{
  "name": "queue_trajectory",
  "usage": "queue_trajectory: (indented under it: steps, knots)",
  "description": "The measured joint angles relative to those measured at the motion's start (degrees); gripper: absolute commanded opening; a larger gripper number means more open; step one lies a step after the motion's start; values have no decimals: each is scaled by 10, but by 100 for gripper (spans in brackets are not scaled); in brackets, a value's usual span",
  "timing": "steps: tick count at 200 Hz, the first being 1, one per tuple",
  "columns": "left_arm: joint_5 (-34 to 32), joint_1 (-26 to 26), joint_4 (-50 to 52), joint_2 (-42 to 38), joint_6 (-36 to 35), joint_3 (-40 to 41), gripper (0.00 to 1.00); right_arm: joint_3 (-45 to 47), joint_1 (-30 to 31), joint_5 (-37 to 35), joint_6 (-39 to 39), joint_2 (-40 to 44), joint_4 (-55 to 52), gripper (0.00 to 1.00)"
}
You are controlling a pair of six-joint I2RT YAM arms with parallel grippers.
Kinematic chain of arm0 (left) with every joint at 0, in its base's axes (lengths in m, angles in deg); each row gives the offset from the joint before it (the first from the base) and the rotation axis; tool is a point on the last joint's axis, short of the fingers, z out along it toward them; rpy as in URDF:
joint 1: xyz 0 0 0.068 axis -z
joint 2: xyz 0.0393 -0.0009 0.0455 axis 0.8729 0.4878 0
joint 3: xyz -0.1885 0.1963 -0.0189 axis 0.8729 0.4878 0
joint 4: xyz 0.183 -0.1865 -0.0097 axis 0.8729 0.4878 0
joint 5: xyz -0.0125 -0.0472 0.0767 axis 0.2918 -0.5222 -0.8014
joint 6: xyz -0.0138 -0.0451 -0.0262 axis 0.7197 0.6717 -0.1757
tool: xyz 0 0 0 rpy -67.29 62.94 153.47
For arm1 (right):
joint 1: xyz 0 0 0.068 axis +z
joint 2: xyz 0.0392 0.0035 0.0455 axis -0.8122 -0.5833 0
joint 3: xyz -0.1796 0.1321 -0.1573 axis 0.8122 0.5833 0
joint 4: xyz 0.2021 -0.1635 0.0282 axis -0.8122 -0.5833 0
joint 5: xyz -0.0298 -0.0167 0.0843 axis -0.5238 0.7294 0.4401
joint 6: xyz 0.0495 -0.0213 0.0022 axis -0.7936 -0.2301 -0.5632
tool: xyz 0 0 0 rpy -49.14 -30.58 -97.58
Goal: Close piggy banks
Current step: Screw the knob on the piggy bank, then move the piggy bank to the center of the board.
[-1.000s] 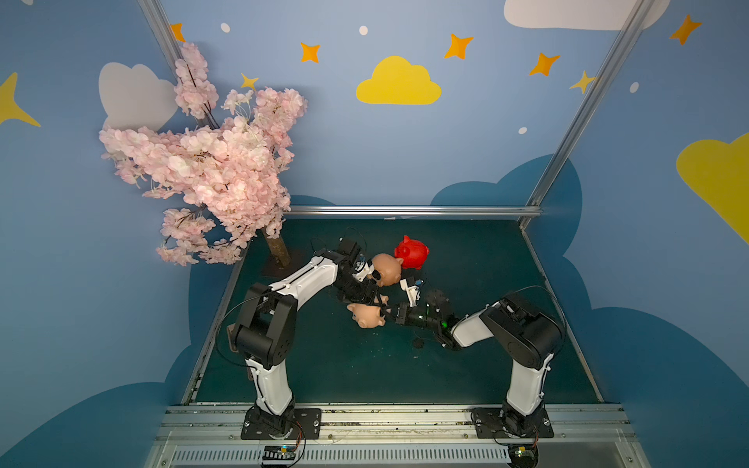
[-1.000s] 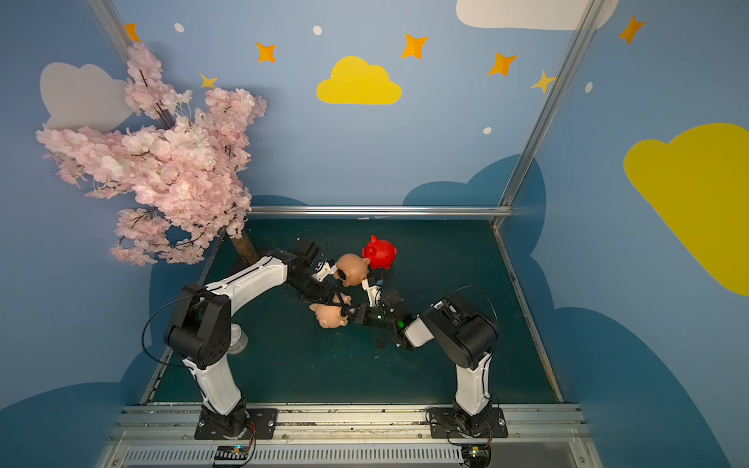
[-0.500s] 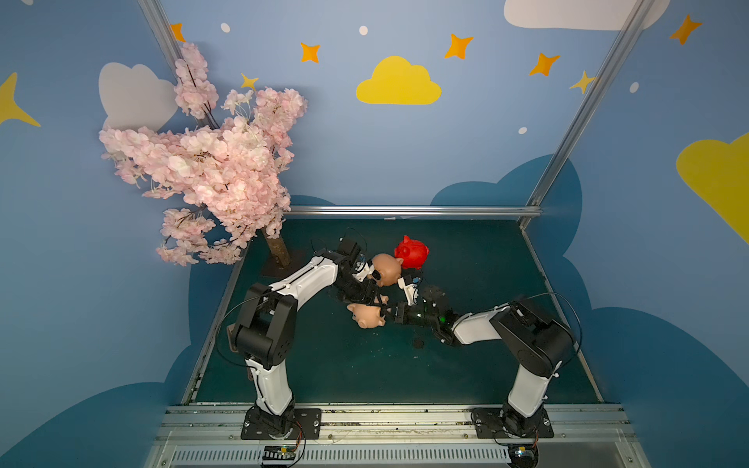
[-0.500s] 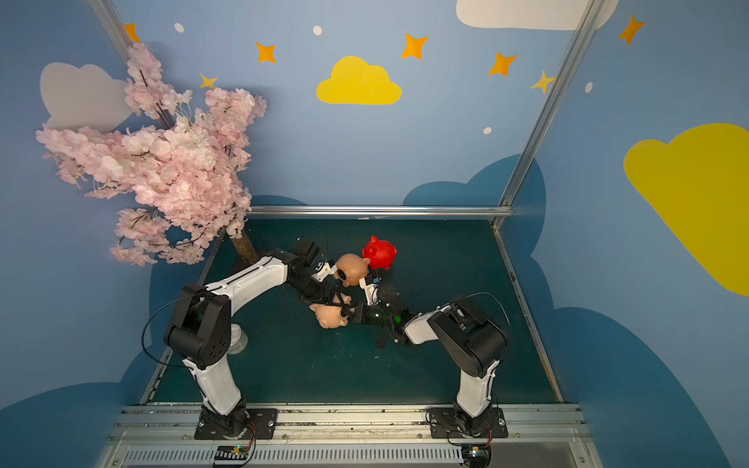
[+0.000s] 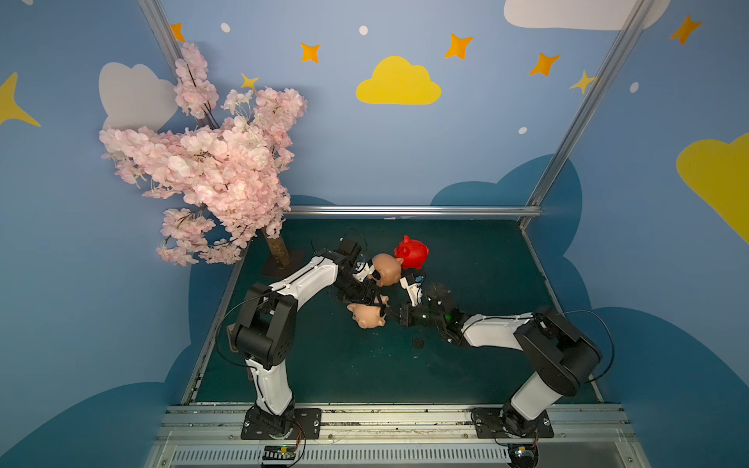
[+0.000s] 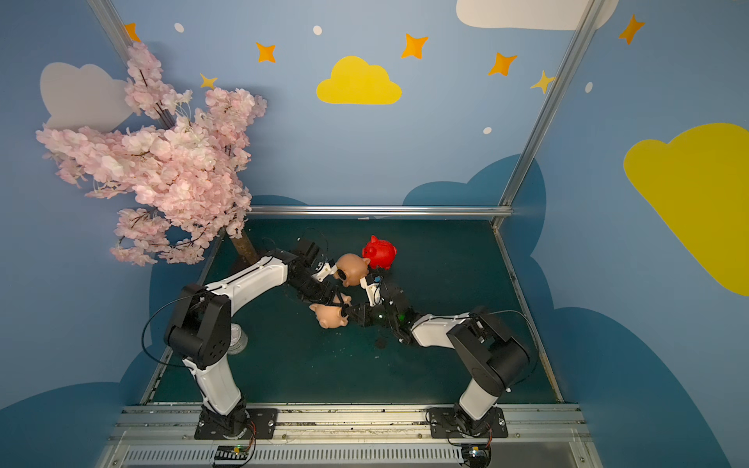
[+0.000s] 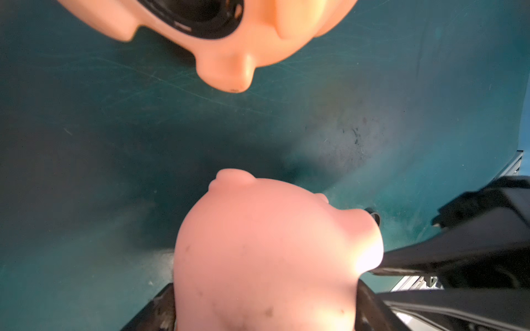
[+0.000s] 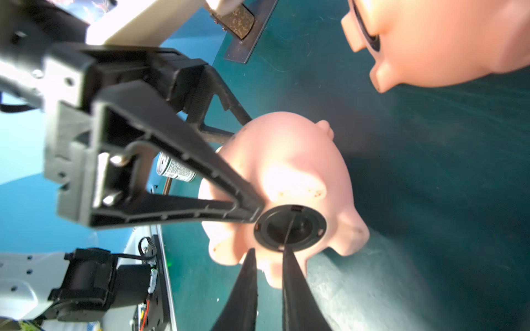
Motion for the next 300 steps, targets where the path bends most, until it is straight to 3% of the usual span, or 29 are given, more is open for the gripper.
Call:
queue_trajectory:
  steps: [79,206,300]
  knots:
    - [-28,37,33,10,-5,-28,99,2,-26,4,59,104,-117,17]
    - [-139,102,98,37,-12,-73,96,35,-66,4,83,188,-198,17]
    - [-231,49,119,36,42,-80,84,43,-75,-5,87,210,-214,16]
